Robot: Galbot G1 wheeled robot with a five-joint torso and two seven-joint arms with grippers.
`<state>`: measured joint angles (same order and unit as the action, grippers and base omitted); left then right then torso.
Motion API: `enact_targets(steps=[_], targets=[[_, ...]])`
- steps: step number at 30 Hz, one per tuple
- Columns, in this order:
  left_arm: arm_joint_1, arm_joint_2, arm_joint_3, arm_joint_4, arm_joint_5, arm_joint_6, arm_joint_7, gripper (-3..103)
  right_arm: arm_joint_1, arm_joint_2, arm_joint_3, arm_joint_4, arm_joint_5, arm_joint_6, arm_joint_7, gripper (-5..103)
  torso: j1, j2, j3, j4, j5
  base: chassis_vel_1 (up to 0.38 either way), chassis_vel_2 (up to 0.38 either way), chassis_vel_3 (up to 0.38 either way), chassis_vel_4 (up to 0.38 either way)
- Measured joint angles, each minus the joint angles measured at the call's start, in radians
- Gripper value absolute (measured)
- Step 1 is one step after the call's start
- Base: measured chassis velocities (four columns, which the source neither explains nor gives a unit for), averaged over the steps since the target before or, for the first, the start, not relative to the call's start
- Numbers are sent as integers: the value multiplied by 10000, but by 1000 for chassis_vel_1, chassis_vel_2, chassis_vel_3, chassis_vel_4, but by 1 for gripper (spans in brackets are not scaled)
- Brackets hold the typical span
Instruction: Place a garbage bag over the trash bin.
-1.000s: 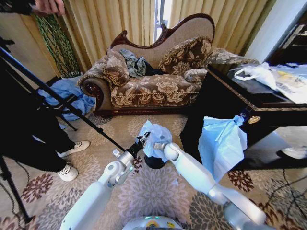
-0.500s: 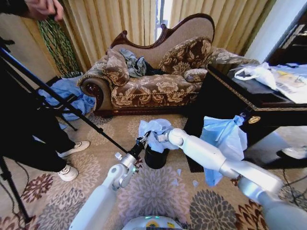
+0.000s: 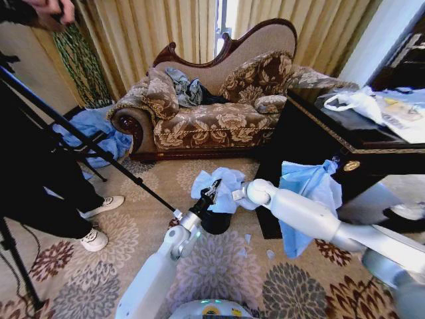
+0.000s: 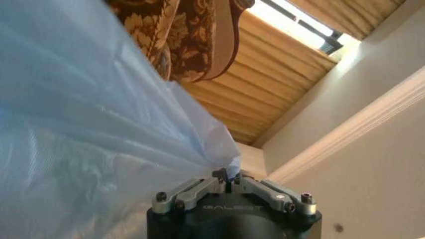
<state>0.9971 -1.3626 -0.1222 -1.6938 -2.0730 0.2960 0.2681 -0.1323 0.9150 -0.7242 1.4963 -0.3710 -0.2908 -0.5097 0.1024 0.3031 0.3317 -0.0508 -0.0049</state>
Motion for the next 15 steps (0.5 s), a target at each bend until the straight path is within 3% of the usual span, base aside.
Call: enact_targets(steps=[3,7,15], targets=[[-206,-223,-93,796,187,195,537,0,-305,422,142,-159,235,-189,244,0,0,0,1,4,1,0,0,0,0],[-219,-266,-279,1670,648,349,1186,0,-669,1596,489,-1164,102,-279,562,0,0,0,1,4,-1,0,0,0,0],[190,326,-546,1609,935,392,1544,0,-664,3216,668,-2981,-606,4,580,0,0,-1,1,6,-1,0,0,0,0]])
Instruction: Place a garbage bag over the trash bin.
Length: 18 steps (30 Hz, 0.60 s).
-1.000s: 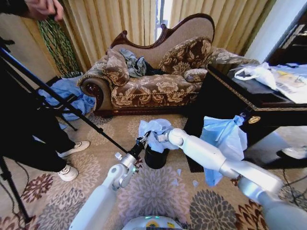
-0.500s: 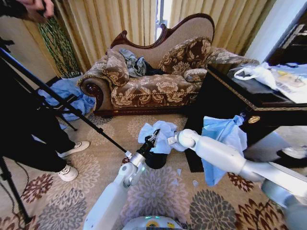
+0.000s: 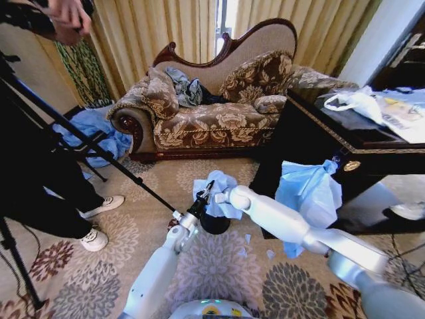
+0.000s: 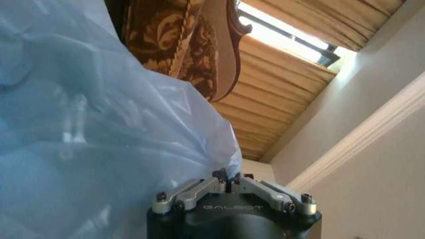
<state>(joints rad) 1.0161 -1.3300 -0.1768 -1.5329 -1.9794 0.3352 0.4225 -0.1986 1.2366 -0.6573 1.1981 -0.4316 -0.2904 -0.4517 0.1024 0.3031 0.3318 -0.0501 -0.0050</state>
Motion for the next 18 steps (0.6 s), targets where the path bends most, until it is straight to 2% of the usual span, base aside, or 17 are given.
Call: enact_targets(steps=[1,5,7,9,10,13,14,18], targets=[[0,0,0,0,0,0,0,0,0,0,0,0,0,0,0,0,0,0,0,0,0,0,0,0,0],[133,153,-183,-26,9,-60,12,0,18,1011,79,-1254,-374,228,24,0,0,0,0,-2,0,0,0,0,0],[162,164,-214,-26,9,-70,9,0,24,1223,99,-1531,-457,280,45,0,0,0,0,-1,-3,0,0,0,0],[192,176,-246,-34,9,-76,64,0,45,1455,92,-1935,-611,337,44,0,0,0,0,10,-1,0,0,0,0],[204,144,-157,-361,44,-4,69,0,71,1652,-19,-2163,-692,384,14,0,1,0,1,-6,-14,0,0,0,0],[278,216,-213,-459,-13,-6,60,0,332,1555,-192,-2220,-734,400,-112,0,-1,0,1,-1,7,0,0,0,0],[291,248,-216,-599,-94,7,37,0,543,1350,-440,-2055,-616,386,-218,0,-1,0,1,-4,-5,0,0,0,0],[285,408,-223,-863,-370,11,-53,0,1153,783,-1092,-1594,-196,353,-388,0,-1,0,0,-4,-1,0,0,0,0]])
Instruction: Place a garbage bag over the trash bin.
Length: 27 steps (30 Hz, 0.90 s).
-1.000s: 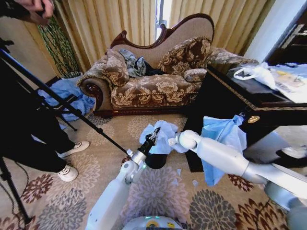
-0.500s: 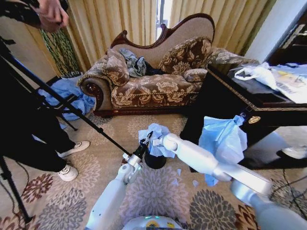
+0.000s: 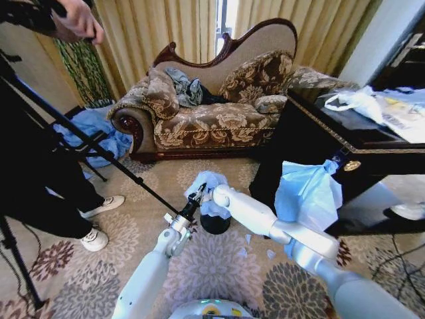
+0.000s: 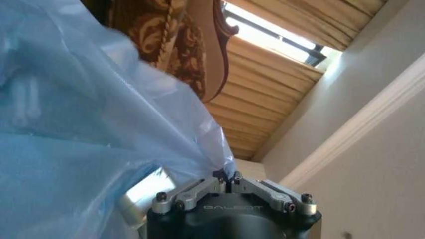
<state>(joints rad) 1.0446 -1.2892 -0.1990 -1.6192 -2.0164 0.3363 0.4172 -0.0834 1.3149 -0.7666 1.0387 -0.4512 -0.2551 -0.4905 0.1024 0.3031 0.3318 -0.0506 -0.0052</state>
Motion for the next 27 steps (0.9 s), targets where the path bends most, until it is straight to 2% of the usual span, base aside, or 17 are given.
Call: enact_targets(steps=[1,5,10,15,18,27], targets=[[0,70,15,-143,-113,2,-32,0,251,-243,-294,200,103,16,-55,0,0,0,0,0,1,0,0,0,0],[-10,133,31,-423,-337,3,-134,0,465,-499,-623,385,153,67,-136,0,0,0,0,-1,3,0,0,0,0],[-361,4,114,-388,-589,10,-237,0,929,-665,-924,362,-420,448,-337,0,0,0,0,4,6,0,0,0,0],[-901,-516,249,202,-475,124,-106,0,1658,-1027,-1572,477,-633,717,-569,0,1,0,0,0,4,0,0,0,0],[-1270,-890,456,527,-397,184,-31,0,2301,-1528,-2216,1063,-549,747,-791,0,0,0,0,0,6,0,0,0,0],[-1260,-1761,698,572,-367,167,-116,0,3178,-2443,-3051,2212,-88,606,-958,0,0,0,0,0,4,0,0,0,0]])
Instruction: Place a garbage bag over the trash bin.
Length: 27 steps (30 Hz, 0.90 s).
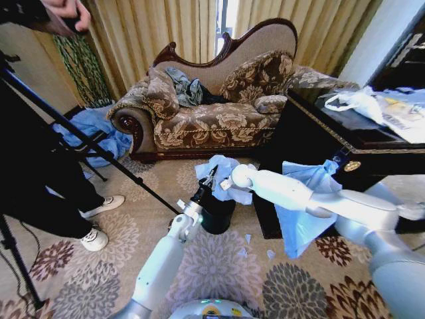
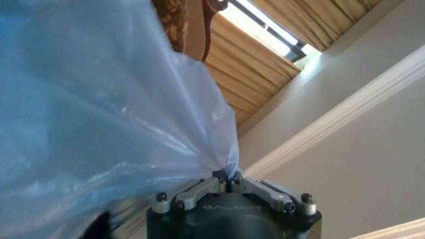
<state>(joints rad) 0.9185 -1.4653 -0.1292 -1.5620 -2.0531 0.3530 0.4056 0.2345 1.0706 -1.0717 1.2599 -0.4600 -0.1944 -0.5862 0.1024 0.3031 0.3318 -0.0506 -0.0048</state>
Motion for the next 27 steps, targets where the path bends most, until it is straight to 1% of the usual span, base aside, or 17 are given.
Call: enact_targets(steps=[3,6,8,9,10,14,15,16,18,19,23,25,27], targets=[[169,-180,73,-269,-27,-13,-87,0,80,-205,-116,110,-26,51,-13,0,0,0,-1,0,0,0,0,0,0],[302,-195,144,-461,-46,-27,-140,0,-84,-259,-93,105,-118,76,-10,0,0,0,-1,2,-1,0,0,0,0],[477,-154,176,-571,-52,-19,-147,0,-408,-268,59,77,-440,151,-6,0,0,0,0,2,5,0,0,0,0],[515,-129,174,-512,-17,-3,-109,0,-494,-281,117,56,-627,213,-6,0,0,0,-1,2,1,0,0,0,0],[515,-129,174,-512,-17,-3,-109,0,-494,-281,117,56,-627,213,-6,0,0,0,-1,2,1,0,0,0,0],[590,28,-46,230,360,112,259,0,-569,-267,189,-180,-1330,601,-27,0,0,0,0,1,-3,0,0,0,0],[590,28,-46,230,360,112,259,0,-569,-267,189,-180,-1330,601,-27,0,0,0,0,1,-3,0,0,0,0],[590,116,-136,503,546,163,429,0,-604,-174,216,-335,-1513,725,-49,0,0,0,-1,0,-2,0,0,0,0],[583,164,-167,642,622,176,496,0,-639,-98,232,-426,-1607,788,-53,0,0,0,-1,1,-3,0,0,0,0],[533,314,-232,1034,858,199,680,0,-772,99,309,-622,-1896,975,-88,0,0,0,0,4,-2,0,0,0,0],[478,449,-287,1488,1152,154,823,0,-981,385,353,-920,-2197,1191,-115,0,0,0,0,3,-4,0,0,0,0],[478,461,-306,1533,1184,144,833,0,-1019,422,355,-959,-2227,1208,-118,0,0,0,0,2,-3,0,0,0,0],[608,594,-469,1534,1260,87,856,0,-1217,631,430,-1160,-2384,1312,-128,0,0,0,0,1,-4,0,0,0,0]])
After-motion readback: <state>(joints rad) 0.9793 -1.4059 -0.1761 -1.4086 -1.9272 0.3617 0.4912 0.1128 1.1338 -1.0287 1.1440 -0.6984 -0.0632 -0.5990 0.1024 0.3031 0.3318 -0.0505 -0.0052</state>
